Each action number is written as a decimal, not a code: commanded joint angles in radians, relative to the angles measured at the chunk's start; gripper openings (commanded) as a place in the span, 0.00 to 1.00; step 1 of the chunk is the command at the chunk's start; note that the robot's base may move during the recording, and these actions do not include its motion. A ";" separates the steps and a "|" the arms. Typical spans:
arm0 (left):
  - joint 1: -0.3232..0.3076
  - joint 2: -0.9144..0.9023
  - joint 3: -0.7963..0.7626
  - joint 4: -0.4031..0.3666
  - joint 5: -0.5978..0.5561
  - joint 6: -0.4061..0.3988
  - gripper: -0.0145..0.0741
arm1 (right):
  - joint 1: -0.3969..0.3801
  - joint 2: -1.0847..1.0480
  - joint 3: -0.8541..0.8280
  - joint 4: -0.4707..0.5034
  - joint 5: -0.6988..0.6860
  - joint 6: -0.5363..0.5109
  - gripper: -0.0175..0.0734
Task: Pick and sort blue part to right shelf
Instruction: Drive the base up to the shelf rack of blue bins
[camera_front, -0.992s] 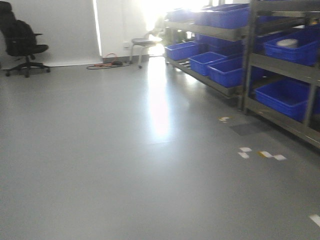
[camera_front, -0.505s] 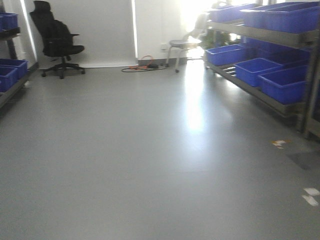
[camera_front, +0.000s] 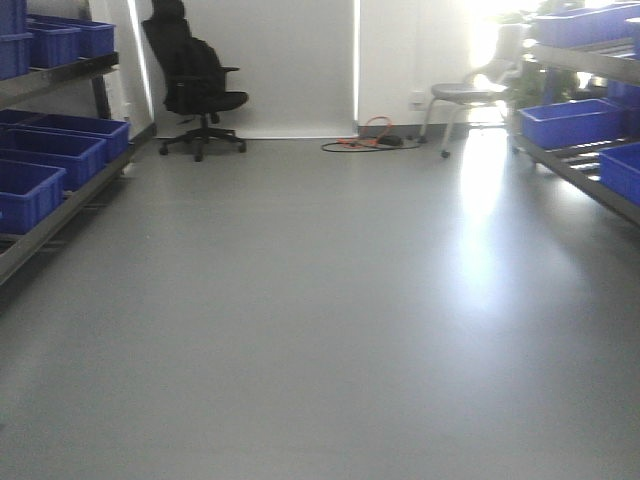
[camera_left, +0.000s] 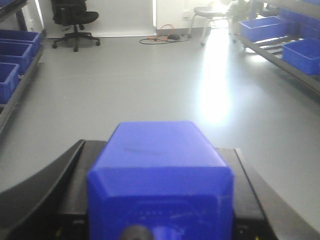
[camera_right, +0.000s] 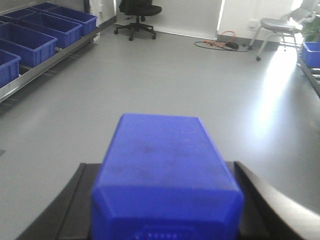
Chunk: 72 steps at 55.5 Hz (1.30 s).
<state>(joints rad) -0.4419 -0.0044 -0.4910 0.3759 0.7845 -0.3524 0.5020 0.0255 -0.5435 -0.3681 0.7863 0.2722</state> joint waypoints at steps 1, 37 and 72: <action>-0.001 -0.020 -0.028 0.014 -0.088 -0.009 0.51 | -0.003 0.019 -0.023 -0.028 -0.086 -0.007 0.47; -0.001 -0.020 -0.028 0.014 -0.088 -0.009 0.51 | -0.003 0.019 -0.023 -0.028 -0.085 -0.007 0.47; -0.001 -0.020 -0.028 0.014 -0.088 -0.009 0.51 | -0.003 0.019 -0.023 -0.029 -0.081 -0.007 0.47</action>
<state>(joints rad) -0.4419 -0.0044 -0.4910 0.3742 0.7845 -0.3540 0.5020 0.0255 -0.5435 -0.3681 0.7896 0.2722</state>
